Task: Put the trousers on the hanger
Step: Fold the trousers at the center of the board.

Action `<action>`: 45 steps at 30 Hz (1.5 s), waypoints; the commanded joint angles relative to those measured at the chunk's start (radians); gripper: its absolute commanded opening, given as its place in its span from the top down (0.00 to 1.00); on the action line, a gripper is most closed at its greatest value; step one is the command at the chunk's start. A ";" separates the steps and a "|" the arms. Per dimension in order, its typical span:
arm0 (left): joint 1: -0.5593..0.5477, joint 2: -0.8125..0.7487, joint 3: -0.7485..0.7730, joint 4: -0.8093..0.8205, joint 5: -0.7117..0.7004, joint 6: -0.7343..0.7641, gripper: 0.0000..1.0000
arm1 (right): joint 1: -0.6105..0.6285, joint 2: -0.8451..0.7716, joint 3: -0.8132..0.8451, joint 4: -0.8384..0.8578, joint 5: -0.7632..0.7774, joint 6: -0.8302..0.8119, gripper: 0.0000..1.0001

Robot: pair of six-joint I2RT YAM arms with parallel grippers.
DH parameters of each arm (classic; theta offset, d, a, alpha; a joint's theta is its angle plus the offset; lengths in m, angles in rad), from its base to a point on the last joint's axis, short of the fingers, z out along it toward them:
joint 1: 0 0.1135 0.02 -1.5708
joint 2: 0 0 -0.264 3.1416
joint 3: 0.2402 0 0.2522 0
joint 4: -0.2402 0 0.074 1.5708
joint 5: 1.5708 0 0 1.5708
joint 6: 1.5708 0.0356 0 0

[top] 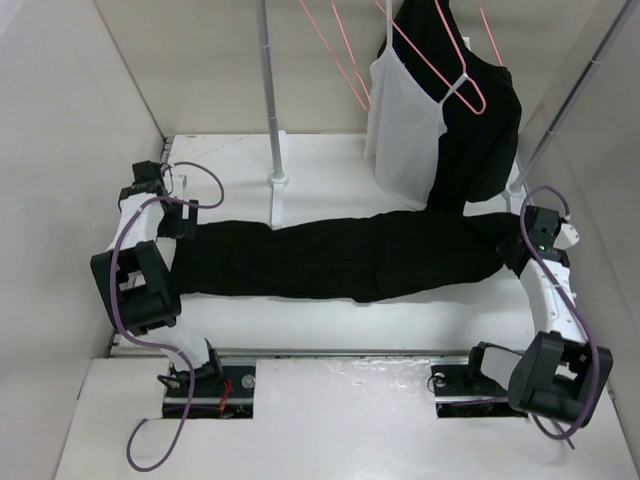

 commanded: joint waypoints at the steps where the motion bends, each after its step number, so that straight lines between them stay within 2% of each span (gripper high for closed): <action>1: -0.014 -0.027 0.008 -0.023 0.021 0.019 0.14 | -0.002 -0.047 0.068 -0.053 0.109 -0.025 1.00; 6: -0.014 -0.052 -0.028 -0.013 0.011 0.038 0.13 | -0.002 -0.047 0.033 -0.053 0.019 0.021 1.00; 9: -0.023 -0.033 -0.028 -0.026 0.011 0.036 0.13 | -0.002 -0.091 0.022 -0.077 0.062 0.006 1.00; 14: -0.035 -0.033 -0.084 -0.014 0.044 0.025 0.13 | -0.002 -0.180 0.125 -0.142 0.223 -0.109 1.00; 20: -0.055 -0.022 -0.097 -0.036 0.056 0.025 0.13 | -0.002 -0.249 0.297 -0.208 0.319 -0.195 1.00; 23: -0.123 -0.010 -0.074 -0.061 0.119 0.025 0.13 | 0.011 -0.284 0.404 -0.218 0.346 -0.247 1.00; 27: -0.215 -0.010 -0.074 -0.084 0.225 0.001 0.13 | 0.100 -0.394 0.473 -0.157 0.246 -0.333 1.00; 32: -0.305 0.001 -0.106 -0.093 0.346 -0.017 0.13 | 0.302 -0.456 0.464 -0.188 0.156 -0.281 1.00; 34: -0.328 0.001 -0.106 -0.105 0.371 -0.007 0.13 | 0.341 -0.456 0.449 -0.188 0.105 -0.261 1.00; 40: -0.399 0.010 -0.097 -0.145 0.478 0.047 0.13 | 0.352 -0.465 0.475 -0.024 -0.137 -0.250 1.00; 45: -0.436 0.030 -0.118 -0.156 0.501 0.081 0.13 | 0.352 -0.361 0.530 0.055 -0.343 -0.250 1.00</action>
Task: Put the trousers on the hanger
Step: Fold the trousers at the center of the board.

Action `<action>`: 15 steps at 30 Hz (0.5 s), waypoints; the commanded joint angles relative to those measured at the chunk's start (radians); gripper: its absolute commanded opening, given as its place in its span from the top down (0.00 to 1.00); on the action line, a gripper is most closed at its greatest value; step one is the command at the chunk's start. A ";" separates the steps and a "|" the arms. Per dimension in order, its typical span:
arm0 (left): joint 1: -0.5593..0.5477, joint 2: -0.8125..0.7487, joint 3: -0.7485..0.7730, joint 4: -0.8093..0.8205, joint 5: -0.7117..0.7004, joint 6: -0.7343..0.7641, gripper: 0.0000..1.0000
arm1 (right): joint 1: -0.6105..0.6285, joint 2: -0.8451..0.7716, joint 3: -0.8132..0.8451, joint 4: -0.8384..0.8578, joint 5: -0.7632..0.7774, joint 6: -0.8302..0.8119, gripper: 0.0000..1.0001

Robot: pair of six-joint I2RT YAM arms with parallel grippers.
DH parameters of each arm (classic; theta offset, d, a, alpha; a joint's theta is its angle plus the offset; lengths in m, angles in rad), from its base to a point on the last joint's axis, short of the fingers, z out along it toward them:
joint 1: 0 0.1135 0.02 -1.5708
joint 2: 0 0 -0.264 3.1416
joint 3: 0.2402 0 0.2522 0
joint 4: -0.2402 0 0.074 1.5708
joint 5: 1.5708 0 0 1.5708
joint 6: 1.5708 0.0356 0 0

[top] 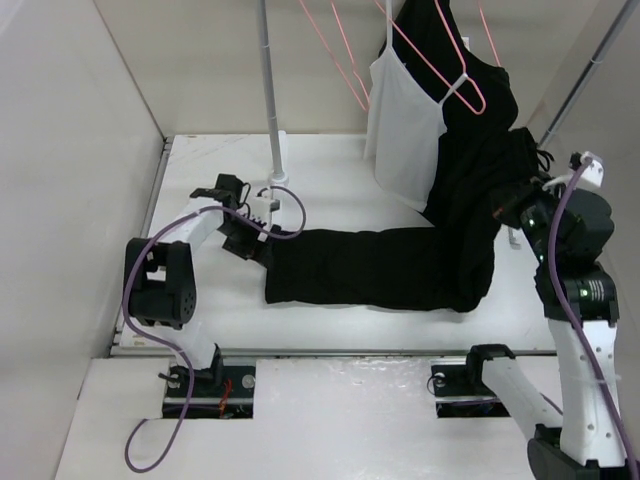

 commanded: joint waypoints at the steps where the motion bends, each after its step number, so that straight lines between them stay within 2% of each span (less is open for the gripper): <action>1: -0.008 0.031 -0.027 -0.050 0.074 0.043 0.13 | 0.021 0.047 0.061 0.225 -0.261 0.020 1.00; 3: -0.008 0.051 -0.037 -0.041 0.062 0.043 0.13 | 0.048 0.057 0.052 0.297 -0.312 0.055 1.00; 4: -0.008 0.075 -0.037 -0.026 0.034 0.043 0.13 | 0.100 0.057 0.051 0.387 -0.360 0.055 1.00; 6: -0.008 0.100 -0.037 -0.017 0.014 0.033 0.15 | 0.169 0.096 0.042 0.463 -0.385 0.064 1.00; 7: -0.008 0.112 -0.037 -0.017 0.014 0.021 0.16 | 0.212 0.118 0.042 0.472 -0.385 0.050 1.00; 8: -0.008 0.133 -0.037 -0.008 0.000 0.021 0.16 | 0.317 0.144 0.056 0.473 -0.362 0.029 1.00; 10: -0.008 0.152 -0.027 -0.008 -0.014 0.012 0.17 | 0.445 0.213 0.056 0.473 -0.275 -0.031 1.00; 11: -0.008 0.166 -0.015 -0.008 -0.014 0.012 0.18 | 0.584 0.230 0.056 0.473 -0.133 -0.060 1.00; 15: -0.008 0.177 0.006 -0.008 -0.023 0.003 0.21 | 0.833 0.290 -0.007 0.482 0.222 -0.131 1.00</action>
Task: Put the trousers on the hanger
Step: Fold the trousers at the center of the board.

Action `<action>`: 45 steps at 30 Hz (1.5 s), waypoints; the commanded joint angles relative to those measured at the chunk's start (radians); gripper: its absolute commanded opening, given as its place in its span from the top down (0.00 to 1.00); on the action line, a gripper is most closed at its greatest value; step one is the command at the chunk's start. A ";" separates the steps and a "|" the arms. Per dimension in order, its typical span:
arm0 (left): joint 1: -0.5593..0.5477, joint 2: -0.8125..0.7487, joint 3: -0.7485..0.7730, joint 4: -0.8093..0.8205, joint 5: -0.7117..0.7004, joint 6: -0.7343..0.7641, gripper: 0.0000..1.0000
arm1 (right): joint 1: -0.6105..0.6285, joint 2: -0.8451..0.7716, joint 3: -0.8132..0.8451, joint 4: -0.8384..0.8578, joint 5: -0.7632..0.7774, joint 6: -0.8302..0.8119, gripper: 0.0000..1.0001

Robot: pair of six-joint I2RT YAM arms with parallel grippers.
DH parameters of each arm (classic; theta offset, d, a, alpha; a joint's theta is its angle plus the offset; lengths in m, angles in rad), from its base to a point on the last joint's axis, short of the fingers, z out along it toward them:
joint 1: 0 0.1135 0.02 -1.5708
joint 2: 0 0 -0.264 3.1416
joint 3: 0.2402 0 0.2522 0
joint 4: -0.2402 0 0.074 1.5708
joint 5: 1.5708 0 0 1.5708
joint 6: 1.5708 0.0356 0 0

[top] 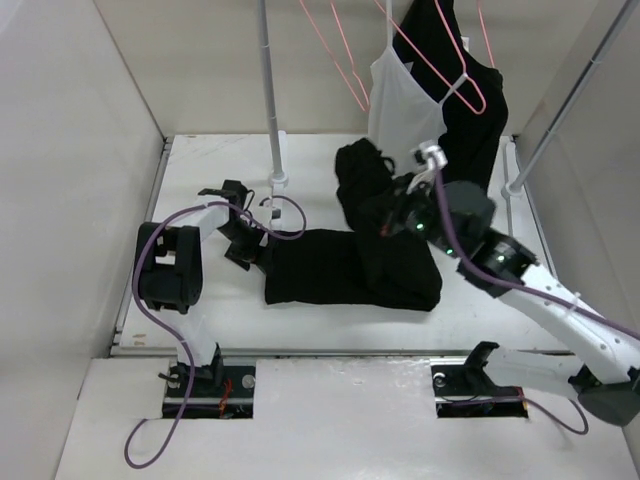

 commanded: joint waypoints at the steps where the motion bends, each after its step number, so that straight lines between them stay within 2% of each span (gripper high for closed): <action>1: 0.002 0.047 -0.006 0.028 -0.030 0.014 0.22 | 0.157 0.027 -0.049 0.121 0.337 -0.065 1.00; 6: 0.051 0.018 0.014 0.016 -0.050 -0.018 0.26 | 0.219 0.139 -0.121 0.179 0.398 0.015 1.00; 7: 0.061 0.018 0.024 0.002 -0.039 -0.018 0.27 | 0.255 0.171 -0.130 0.195 0.467 0.030 1.00; 9: 0.071 0.004 0.041 -0.009 -0.039 -0.028 0.29 | 0.280 0.297 -0.106 0.207 0.536 0.051 1.00; 11: 0.083 -0.007 0.061 -0.020 -0.050 -0.028 0.29 | 0.317 0.385 -0.045 0.207 0.677 0.065 1.00; 14: 0.092 0.002 0.070 -0.030 -0.064 -0.028 0.29 | 0.360 0.524 0.047 0.198 0.768 0.065 1.00; 18: 0.103 0.013 0.081 -0.030 -0.064 -0.028 0.29 | 0.430 0.659 0.171 0.082 0.894 0.047 1.00; 21: 0.126 0.022 0.103 -0.030 -0.029 -0.037 0.28 | 0.440 0.701 0.245 -0.056 0.938 0.139 1.00; 25: 0.126 0.048 0.162 -0.114 0.096 0.004 0.22 | 0.426 0.598 0.269 -0.133 0.998 0.159 1.00; 27: 0.126 0.029 0.185 -0.144 0.139 0.027 0.18 | 0.403 0.482 0.269 -0.178 1.030 0.188 1.00; 31: 0.048 -0.054 0.195 -0.153 0.171 0.066 0.00 | 0.304 0.270 0.154 -0.219 1.040 0.197 1.00; 32: 0.026 -0.054 0.183 -0.136 0.162 0.040 0.00 | 0.287 0.236 0.114 -0.231 1.050 0.197 1.00; 34: -0.024 -0.063 0.146 -0.080 0.107 -0.009 0.00 | 0.250 0.157 0.088 -0.264 1.050 0.197 1.00; 35: -0.076 -0.064 0.097 -0.011 0.008 -0.041 0.00 | 0.218 0.135 0.078 -0.300 1.060 0.208 1.00; 41: -0.194 -0.044 -0.075 0.189 -0.338 -0.169 0.00 | 0.069 -0.034 0.034 -0.405 1.070 0.268 1.00; 42: -0.220 -0.033 -0.075 0.233 -0.437 -0.169 0.00 | -0.030 -0.061 0.013 -0.434 1.058 0.268 1.00; 44: -0.221 -0.018 -0.085 0.247 -0.476 -0.169 0.00 | -0.140 -0.165 -0.011 -0.443 1.044 0.254 1.00; 45: -0.221 -0.008 -0.074 0.247 -0.486 -0.178 0.00 | -0.245 -0.201 -0.020 -0.417 1.044 0.215 1.00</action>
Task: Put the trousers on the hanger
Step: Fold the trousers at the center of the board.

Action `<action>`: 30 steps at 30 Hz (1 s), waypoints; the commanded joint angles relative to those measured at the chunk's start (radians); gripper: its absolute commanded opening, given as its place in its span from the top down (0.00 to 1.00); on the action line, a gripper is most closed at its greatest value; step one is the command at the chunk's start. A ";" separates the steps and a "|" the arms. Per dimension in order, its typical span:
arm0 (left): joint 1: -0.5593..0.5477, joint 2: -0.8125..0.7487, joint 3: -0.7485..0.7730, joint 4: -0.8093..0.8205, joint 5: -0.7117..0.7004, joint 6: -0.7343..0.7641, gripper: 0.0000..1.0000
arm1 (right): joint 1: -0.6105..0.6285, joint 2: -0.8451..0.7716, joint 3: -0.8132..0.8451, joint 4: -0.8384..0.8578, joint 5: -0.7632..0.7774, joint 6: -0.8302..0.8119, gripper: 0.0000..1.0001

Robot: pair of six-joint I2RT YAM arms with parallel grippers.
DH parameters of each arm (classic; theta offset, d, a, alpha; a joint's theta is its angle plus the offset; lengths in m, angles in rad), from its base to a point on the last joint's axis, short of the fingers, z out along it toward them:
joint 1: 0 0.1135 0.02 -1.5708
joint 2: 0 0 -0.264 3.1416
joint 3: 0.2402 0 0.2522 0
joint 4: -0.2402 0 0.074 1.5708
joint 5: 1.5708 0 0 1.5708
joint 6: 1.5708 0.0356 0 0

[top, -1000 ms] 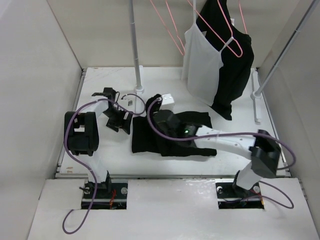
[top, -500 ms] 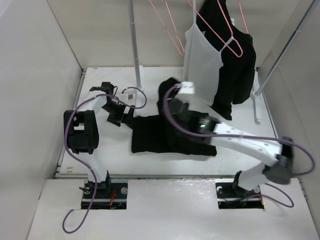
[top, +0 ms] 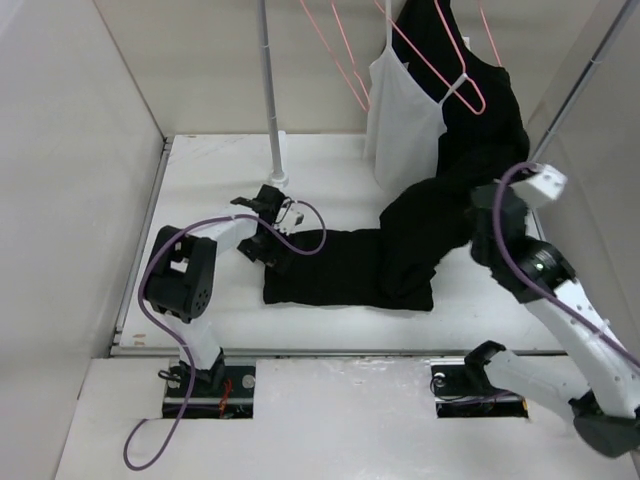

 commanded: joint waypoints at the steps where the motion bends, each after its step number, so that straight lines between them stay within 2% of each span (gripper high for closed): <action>1: 0.008 0.047 -0.016 0.087 -0.174 -0.042 0.00 | -0.197 -0.159 -0.012 0.002 0.028 -0.069 1.00; 2: 0.008 0.058 -0.016 0.087 -0.174 -0.042 0.00 | -0.271 -0.217 -0.012 0.050 0.028 -0.153 1.00; 4: 0.032 0.058 -0.007 0.087 -0.183 -0.042 0.01 | -0.318 -0.254 -0.012 0.113 0.041 -0.263 1.00; 6: 0.069 0.069 -0.007 0.087 -0.183 -0.033 0.04 | -0.328 -0.245 0.017 0.167 0.070 -0.451 1.00; 9: 0.154 0.060 -0.007 0.087 -0.174 -0.008 0.05 | -0.328 -0.173 0.077 0.187 0.089 -0.610 1.00; 13: 0.235 0.000 0.003 0.068 -0.174 0.026 0.05 | -0.328 -0.116 0.086 0.187 0.028 -0.675 1.00; 17: 0.247 -0.087 -0.009 0.055 -0.075 0.076 0.05 | -0.307 -0.039 0.086 0.140 -0.188 -0.686 1.00; 18: 0.225 -0.113 -0.019 0.043 -0.021 0.087 0.05 | -0.243 -0.023 0.086 0.129 -0.266 -0.674 1.00; 20: 0.199 -0.123 -0.019 0.034 0.021 0.087 0.05 | -0.148 0.025 0.063 0.143 -0.279 -0.610 1.00; 21: 0.186 -0.123 -0.032 0.023 0.060 0.087 0.05 | -0.029 0.042 0.051 0.173 -0.265 -0.589 1.00; 24: 0.175 -0.101 -0.057 0.014 0.111 0.067 0.05 | 0.154 0.126 0.016 0.244 -0.221 -0.508 1.00; 25: 0.189 -0.089 -0.068 0.014 0.111 0.067 0.05 | 0.258 0.190 0.016 0.281 -0.165 -0.452 1.00; 26: 0.200 -0.089 -0.068 0.014 0.111 0.067 0.05 | 0.302 0.191 0.038 0.293 -0.164 -0.451 1.00; 28: 0.241 -0.080 -0.077 0.023 0.099 0.067 0.05 | 0.421 0.310 0.083 0.316 -0.103 -0.396 1.00; 30: 0.266 -0.071 -0.077 0.023 0.099 0.078 0.06 | 0.482 0.434 0.155 0.330 -0.054 -0.306 1.00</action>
